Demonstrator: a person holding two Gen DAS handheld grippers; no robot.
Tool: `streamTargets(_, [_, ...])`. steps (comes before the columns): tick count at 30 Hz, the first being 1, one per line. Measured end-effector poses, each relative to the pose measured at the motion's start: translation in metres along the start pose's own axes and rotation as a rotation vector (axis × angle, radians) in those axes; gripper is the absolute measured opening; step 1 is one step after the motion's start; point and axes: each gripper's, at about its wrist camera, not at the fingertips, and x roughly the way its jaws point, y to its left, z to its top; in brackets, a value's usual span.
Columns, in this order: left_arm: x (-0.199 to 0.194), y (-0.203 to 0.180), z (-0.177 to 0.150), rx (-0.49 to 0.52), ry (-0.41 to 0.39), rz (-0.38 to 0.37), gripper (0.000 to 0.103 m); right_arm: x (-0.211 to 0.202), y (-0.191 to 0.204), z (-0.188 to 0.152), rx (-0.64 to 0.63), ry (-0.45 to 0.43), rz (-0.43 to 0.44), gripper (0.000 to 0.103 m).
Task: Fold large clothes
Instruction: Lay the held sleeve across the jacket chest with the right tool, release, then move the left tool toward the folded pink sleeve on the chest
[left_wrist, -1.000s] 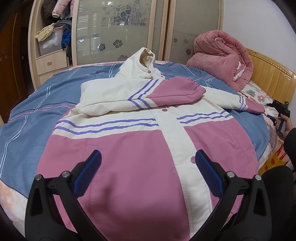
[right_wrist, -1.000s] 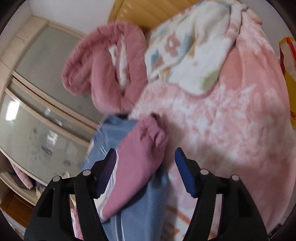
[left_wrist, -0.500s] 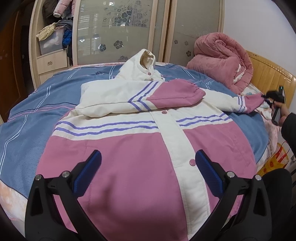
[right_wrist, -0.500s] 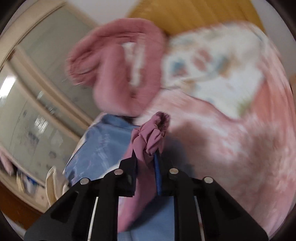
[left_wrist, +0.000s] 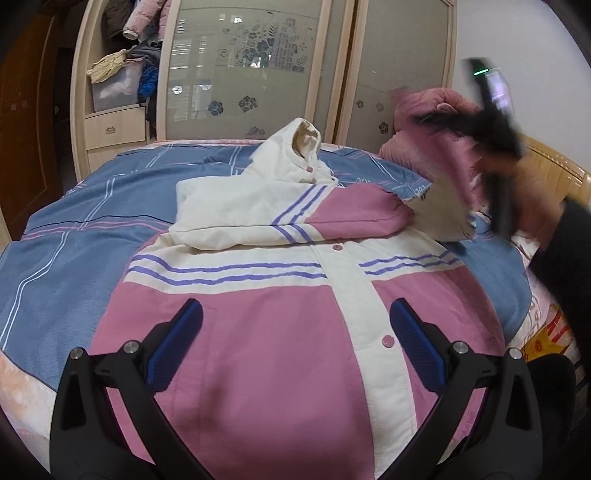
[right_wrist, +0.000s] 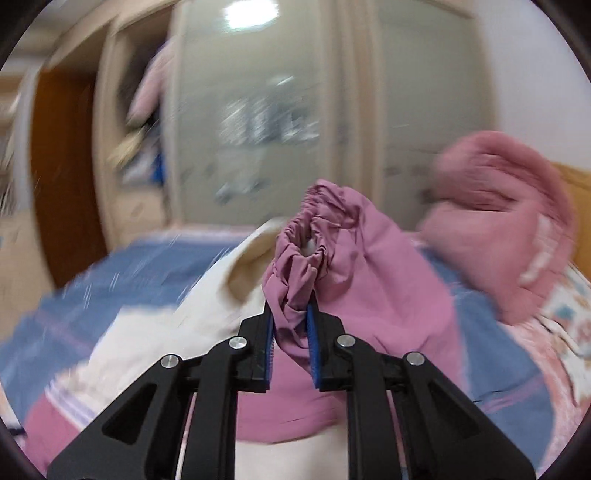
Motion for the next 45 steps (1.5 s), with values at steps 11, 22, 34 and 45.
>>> streamTargets(11, [-0.009,0.025,0.001,-0.042,-0.007,0.025,0.101,0.067,0.079,-0.096,-0.055,0.236,0.140,0.083])
streamTargets(22, [-0.007,0.019,0.002,-0.039,-0.016,0.039,0.101,-0.132,0.013,-0.108,0.095,-0.020,0.088,0.100])
streamTargets(34, [-0.007,0.004,-0.002,-0.006,-0.020,0.046,0.101,-0.162,-0.005,-0.163,0.042,-0.021,-0.073,0.102])
streamTargets(45, [-0.003,0.003,-0.005,-0.006,-0.015,0.046,0.101,-0.165,-0.004,-0.165,0.029,-0.026,-0.081,0.102])
